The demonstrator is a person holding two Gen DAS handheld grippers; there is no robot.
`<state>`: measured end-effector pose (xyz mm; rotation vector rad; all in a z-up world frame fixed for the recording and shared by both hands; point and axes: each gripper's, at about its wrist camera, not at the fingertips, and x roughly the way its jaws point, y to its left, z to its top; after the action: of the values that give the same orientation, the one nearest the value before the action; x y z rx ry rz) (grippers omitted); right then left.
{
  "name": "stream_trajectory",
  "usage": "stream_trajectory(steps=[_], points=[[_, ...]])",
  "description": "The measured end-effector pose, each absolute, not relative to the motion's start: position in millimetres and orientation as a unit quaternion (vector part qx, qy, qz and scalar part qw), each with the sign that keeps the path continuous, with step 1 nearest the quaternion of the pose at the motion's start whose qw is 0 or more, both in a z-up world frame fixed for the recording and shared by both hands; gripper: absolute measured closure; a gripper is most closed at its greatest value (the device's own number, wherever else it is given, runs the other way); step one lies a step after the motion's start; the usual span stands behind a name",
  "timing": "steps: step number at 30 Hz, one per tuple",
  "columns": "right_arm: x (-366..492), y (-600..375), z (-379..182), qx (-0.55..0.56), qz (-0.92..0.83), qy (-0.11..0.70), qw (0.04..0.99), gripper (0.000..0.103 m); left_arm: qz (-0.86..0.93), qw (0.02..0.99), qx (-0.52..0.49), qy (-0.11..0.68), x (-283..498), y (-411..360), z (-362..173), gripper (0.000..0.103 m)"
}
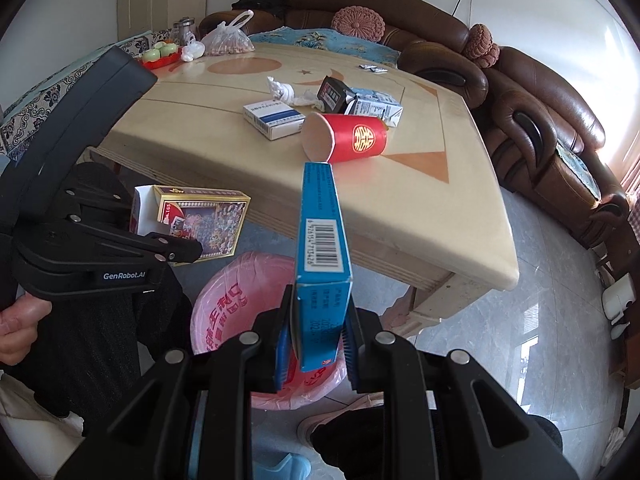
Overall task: Collect trash
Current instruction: 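Carry both held boxes over the pink trash bin with both tools, then open both tools to drop the boxes into the pink bin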
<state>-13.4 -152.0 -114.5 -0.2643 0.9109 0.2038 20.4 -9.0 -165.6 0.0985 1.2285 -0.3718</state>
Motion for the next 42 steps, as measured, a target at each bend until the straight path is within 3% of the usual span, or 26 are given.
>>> stream_trajectory(steps=[42], points=[[73,-144,-331,-0.107,0.127,0.651,0.741,0.081,-0.146,0.645,0.025,0.75,98,-25,-367,0.082]])
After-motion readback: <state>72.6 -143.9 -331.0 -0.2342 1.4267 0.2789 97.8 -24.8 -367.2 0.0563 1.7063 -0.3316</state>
